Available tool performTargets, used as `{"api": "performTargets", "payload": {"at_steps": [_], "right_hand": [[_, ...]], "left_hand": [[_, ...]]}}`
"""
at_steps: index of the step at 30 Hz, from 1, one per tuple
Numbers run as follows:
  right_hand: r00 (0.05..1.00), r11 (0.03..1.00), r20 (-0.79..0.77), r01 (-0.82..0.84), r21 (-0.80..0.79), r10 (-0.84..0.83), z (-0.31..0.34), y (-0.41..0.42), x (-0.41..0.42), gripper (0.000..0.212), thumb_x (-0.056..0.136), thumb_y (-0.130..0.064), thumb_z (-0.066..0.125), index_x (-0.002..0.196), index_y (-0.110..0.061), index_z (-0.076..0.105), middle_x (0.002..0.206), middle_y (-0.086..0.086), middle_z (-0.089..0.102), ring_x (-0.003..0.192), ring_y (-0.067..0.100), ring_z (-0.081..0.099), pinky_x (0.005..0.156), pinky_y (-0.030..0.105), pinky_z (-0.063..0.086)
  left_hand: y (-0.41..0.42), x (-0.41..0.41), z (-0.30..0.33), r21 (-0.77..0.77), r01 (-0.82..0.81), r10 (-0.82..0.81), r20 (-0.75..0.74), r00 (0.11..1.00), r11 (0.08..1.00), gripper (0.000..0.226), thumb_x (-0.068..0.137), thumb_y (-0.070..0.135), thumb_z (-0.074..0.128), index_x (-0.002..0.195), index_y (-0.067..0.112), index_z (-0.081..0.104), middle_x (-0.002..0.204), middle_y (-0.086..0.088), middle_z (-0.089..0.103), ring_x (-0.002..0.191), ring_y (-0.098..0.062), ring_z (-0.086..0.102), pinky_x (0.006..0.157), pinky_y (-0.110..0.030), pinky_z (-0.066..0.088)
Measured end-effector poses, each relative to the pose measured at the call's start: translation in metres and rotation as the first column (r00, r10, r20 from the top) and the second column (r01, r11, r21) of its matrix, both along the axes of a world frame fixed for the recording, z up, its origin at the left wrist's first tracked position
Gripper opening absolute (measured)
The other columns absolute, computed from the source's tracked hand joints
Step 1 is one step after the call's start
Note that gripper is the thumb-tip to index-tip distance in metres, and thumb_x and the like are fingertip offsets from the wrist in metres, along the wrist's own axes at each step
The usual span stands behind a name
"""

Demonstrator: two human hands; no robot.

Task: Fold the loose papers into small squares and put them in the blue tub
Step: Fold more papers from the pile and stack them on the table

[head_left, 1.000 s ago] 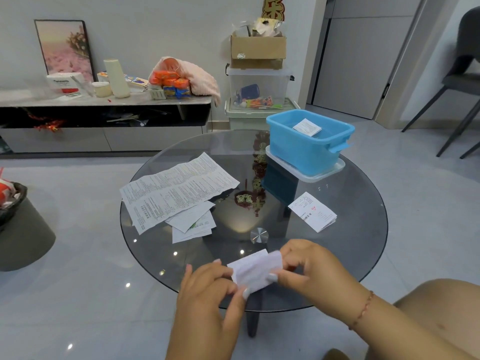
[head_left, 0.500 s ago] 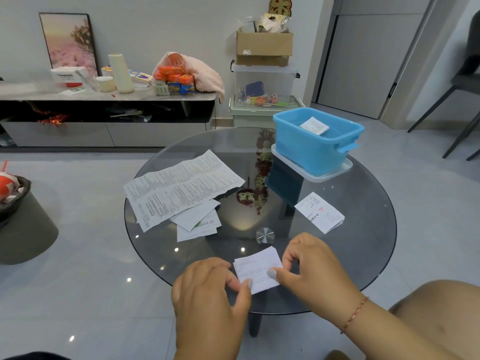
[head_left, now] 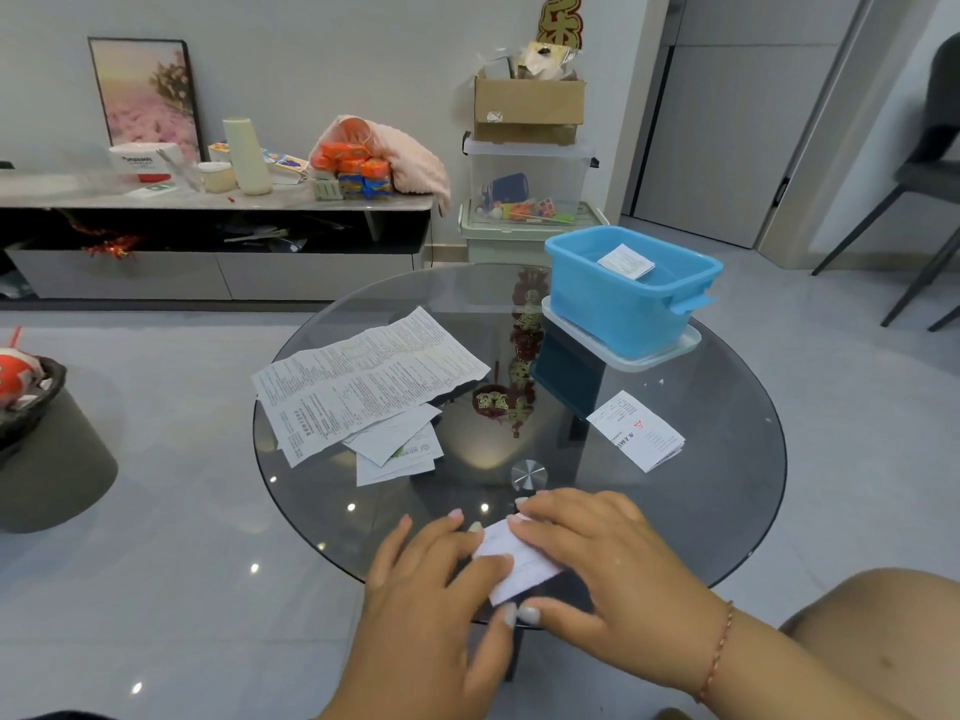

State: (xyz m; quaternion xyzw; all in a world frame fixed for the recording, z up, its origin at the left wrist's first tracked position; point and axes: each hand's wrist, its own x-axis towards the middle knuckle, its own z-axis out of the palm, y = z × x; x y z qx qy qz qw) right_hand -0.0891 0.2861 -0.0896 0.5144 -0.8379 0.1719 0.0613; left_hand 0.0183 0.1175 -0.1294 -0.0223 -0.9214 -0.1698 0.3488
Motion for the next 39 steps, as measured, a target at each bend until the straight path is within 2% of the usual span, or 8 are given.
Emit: {"api": "performTargets", "payload": {"at_steps": [4,8,11,20,30,34,37,39], "right_hand": [[0.996,0.996,-0.023,-0.091,-0.011,0.091,-0.003,0.006,-0.001,0.053,0.083,-0.068,0.047,0.119,-0.032,0.060,0.128,-0.014,0.052,0.119,0.004,0.044,0.095,0.024,0.030],[0.983,0.969,-0.095,-0.172,-0.180,0.157,-0.005,0.000,0.000,0.015,0.088,-0.040,0.060,0.097,-0.031,0.068,0.113,-0.013,0.059,0.105,0.010,0.053,0.089,0.025,0.034],[0.974,0.944,-0.143,-0.208,-0.257,0.176,0.001,-0.006,0.006,0.015,0.094,-0.031,0.054,0.089,-0.027,0.067,0.095,-0.016,0.061,0.090,0.010,0.055,0.082,0.028,0.039],[0.997,0.901,-0.071,-0.047,-0.431,0.018,0.028,-0.002,-0.006,0.027,0.095,-0.031,0.045,0.076,-0.022,0.063,0.080,-0.013,0.058,0.077,0.006,0.051,0.072,0.025,0.038],[0.970,0.795,0.201,0.230,-0.561,-0.138,0.040,0.013,-0.023,0.014,0.082,-0.037,0.059,0.073,-0.028,0.063,0.071,-0.014,0.058,0.063,0.005,0.053,0.057,0.009,0.039],[0.831,0.686,0.553,0.435,-0.584,-0.056,0.049,0.020,-0.027,0.015,0.076,-0.040,0.066,0.082,-0.027,0.067,0.068,-0.009,0.065,0.052,0.012,0.060,0.053,0.023,0.050],[0.618,0.602,0.786,0.626,-0.496,0.006,0.048,0.024,-0.043,0.022,0.082,-0.041,0.065,0.094,-0.023,0.066,0.090,-0.004,0.070,0.065,0.017,0.063,0.057,0.029,0.050],[0.512,0.586,0.859,0.691,-0.424,0.018,0.047,0.025,-0.053,0.013,0.085,-0.023,0.068,0.097,-0.021,0.066,0.099,0.001,0.069,0.075,0.023,0.064,0.059,0.030,0.050]], "left_hand": [[-0.004,0.002,-0.002,-0.185,0.051,-0.065,-0.072,0.995,0.982,0.018,0.079,0.040,0.055,0.094,0.030,0.057,0.092,0.000,0.063,0.111,-0.022,0.054,0.100,-0.044,0.035],[-0.008,0.001,0.002,-0.183,0.071,-0.110,-0.211,0.971,0.981,0.012,0.087,0.021,0.055,0.078,0.018,0.062,0.090,0.002,0.059,0.102,-0.020,0.057,0.091,-0.041,0.044],[-0.005,0.000,0.015,-0.190,0.052,-0.100,-0.253,0.962,0.980,0.016,0.080,0.015,0.061,0.066,0.014,0.067,0.072,0.003,0.062,0.083,-0.016,0.059,0.085,-0.036,0.045],[0.004,-0.018,0.059,-0.046,0.042,-0.052,-0.260,0.964,0.998,0.020,0.084,0.015,0.053,0.067,0.013,0.064,0.072,0.004,0.061,0.073,-0.016,0.056,0.079,-0.034,0.041],[0.003,-0.053,0.088,0.168,0.084,-0.077,-0.049,0.996,0.982,0.022,0.086,0.035,0.051,0.075,0.028,0.068,0.075,0.019,0.062,0.076,0.000,0.054,0.072,-0.006,0.037],[0.008,-0.075,0.095,0.348,0.208,-0.205,-0.043,0.978,0.914,0.018,0.085,0.034,0.054,0.082,0.027,0.070,0.087,0.018,0.065,0.087,0.003,0.060,0.076,-0.004,0.041],[0.014,-0.088,0.093,0.433,0.298,-0.321,-0.021,0.947,0.851,0.016,0.084,0.032,0.058,0.084,0.023,0.071,0.097,0.019,0.066,0.096,0.001,0.061,0.082,-0.008,0.043],[0.017,-0.096,0.088,0.443,0.325,-0.366,0.009,0.931,0.836,0.010,0.084,0.025,0.062,0.083,0.020,0.070,0.099,0.017,0.066,0.099,0.000,0.059,0.083,-0.006,0.041]]}}
